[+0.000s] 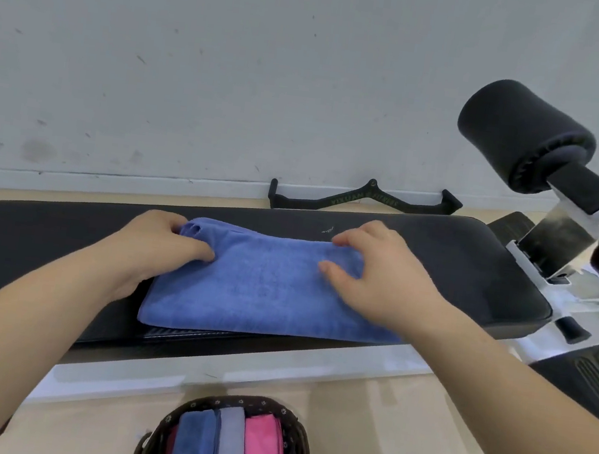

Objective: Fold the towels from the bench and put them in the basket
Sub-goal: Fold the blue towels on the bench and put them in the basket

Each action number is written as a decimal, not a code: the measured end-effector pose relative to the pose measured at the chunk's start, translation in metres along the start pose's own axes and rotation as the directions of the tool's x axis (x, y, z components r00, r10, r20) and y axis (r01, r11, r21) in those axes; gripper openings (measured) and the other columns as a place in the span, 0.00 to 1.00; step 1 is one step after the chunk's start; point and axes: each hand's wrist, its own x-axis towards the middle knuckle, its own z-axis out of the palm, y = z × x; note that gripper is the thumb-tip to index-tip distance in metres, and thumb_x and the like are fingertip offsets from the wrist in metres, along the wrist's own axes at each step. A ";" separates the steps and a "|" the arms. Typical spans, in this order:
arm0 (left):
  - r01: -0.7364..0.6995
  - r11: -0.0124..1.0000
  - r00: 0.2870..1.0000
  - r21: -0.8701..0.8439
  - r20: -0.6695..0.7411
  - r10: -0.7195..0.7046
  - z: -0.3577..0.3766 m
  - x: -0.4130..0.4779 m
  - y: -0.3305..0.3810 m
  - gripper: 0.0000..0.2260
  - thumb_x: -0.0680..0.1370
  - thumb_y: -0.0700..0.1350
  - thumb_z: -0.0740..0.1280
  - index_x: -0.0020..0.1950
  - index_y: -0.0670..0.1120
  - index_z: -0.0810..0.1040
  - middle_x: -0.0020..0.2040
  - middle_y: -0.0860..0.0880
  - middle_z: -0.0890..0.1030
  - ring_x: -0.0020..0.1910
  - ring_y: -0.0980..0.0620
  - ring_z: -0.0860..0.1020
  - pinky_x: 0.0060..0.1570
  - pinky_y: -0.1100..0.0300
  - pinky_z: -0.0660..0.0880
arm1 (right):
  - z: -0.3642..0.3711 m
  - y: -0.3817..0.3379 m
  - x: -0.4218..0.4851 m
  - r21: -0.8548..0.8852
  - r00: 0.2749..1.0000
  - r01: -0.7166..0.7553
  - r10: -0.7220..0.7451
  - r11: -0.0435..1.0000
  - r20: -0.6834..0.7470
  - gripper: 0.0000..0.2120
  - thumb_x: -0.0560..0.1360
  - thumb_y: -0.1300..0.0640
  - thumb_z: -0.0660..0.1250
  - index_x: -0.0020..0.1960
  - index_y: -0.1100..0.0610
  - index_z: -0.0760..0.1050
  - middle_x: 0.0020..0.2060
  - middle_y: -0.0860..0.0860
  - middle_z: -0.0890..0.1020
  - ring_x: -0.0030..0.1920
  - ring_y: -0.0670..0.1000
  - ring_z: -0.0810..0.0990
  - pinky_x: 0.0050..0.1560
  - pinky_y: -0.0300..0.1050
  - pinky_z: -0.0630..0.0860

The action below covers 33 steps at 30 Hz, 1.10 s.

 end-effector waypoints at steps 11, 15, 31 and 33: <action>-0.201 0.979 0.948 0.023 -0.248 0.200 -0.012 -0.020 0.007 0.12 0.82 0.50 0.68 0.44 0.43 0.80 0.40 0.42 0.83 0.36 0.47 0.77 0.36 0.55 0.71 | 0.009 -0.011 -0.012 -0.016 0.959 0.051 -0.044 0.999 0.280 0.31 0.76 0.37 0.69 0.76 0.44 0.69 0.74 0.48 0.68 0.75 0.52 0.64 0.74 0.52 0.66; -0.037 0.942 0.996 -0.333 -0.086 0.009 -0.009 -0.033 0.029 0.08 0.82 0.47 0.70 0.51 0.43 0.82 0.44 0.43 0.85 0.43 0.44 0.84 0.41 0.57 0.78 | 0.000 -0.002 -0.003 0.192 0.996 -0.067 0.055 0.979 0.065 0.12 0.74 0.42 0.73 0.55 0.45 0.81 0.47 0.42 0.76 0.49 0.46 0.78 0.52 0.45 0.78; -0.130 0.961 0.941 -0.243 0.275 0.197 0.141 -0.043 0.098 0.04 0.82 0.45 0.70 0.55 0.46 0.81 0.40 0.46 0.86 0.36 0.50 0.87 0.43 0.57 0.85 | -0.004 0.039 -0.002 0.745 0.869 -0.476 0.379 0.468 0.317 0.22 0.82 0.44 0.64 0.42 0.62 0.75 0.34 0.55 0.76 0.31 0.52 0.76 0.33 0.44 0.76; -0.144 0.973 0.911 -0.180 0.359 0.202 0.146 -0.041 0.096 0.07 0.83 0.44 0.68 0.60 0.47 0.82 0.46 0.46 0.87 0.44 0.51 0.88 0.51 0.56 0.85 | -0.004 0.039 -0.002 0.725 0.879 -0.463 0.370 0.510 0.301 0.19 0.79 0.42 0.68 0.41 0.58 0.73 0.33 0.54 0.73 0.32 0.50 0.75 0.31 0.42 0.74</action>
